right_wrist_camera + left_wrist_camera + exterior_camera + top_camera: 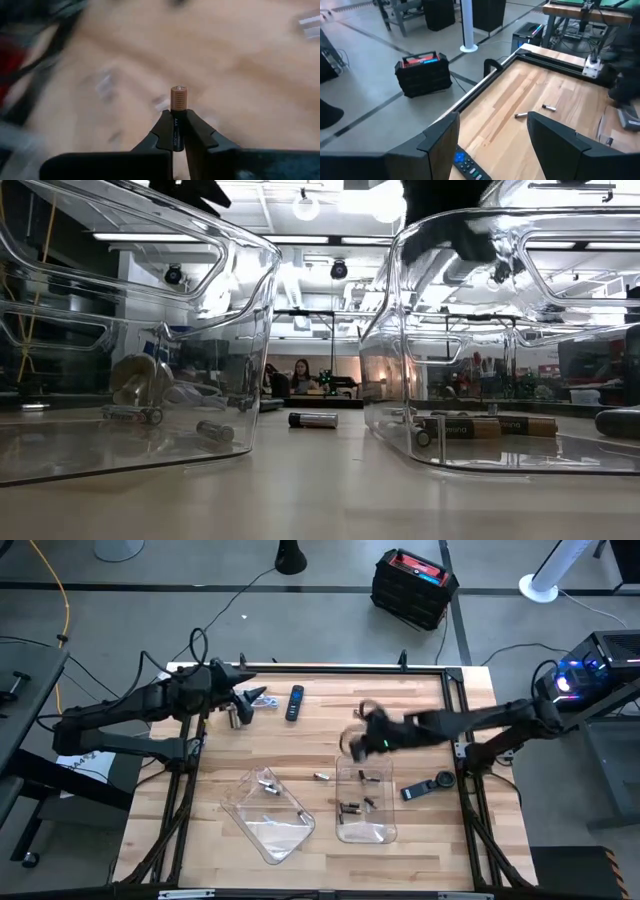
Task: Sort batteries
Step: Put the black battery into the right transparent bin, then put the silver battery into the left transparent bin
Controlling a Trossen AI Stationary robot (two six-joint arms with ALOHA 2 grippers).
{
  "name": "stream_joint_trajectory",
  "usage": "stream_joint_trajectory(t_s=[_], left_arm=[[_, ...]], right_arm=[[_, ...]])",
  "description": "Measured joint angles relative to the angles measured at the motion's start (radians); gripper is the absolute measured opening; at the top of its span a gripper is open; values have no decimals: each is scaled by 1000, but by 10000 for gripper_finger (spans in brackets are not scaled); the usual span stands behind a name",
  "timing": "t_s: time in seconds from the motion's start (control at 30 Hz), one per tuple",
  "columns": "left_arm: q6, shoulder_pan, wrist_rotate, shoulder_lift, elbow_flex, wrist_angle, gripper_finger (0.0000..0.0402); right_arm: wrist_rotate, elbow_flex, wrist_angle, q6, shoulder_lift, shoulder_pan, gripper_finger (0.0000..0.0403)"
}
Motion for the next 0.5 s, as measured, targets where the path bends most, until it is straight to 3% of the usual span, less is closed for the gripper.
stream_joint_trajectory(t_s=[0.13, 0.27, 0.4, 0.5], left_arm=[[-32, 0, 2, 11, 0, 10, 225], [-96, 0, 2, 30, 0, 17, 225], [-200, -1, 8, 53, 0, 43, 225], [-267, -3, 13, 72, 0, 62, 225]], right_arm=[[-40, 0, 105, -9, 16, 155, 6], [-74, 0, 97, 57, 53, 258, 14], [-107, 0, 61, 85, 88, 302, 35], [-187, 0, 54, 57, 108, 302, 74]])
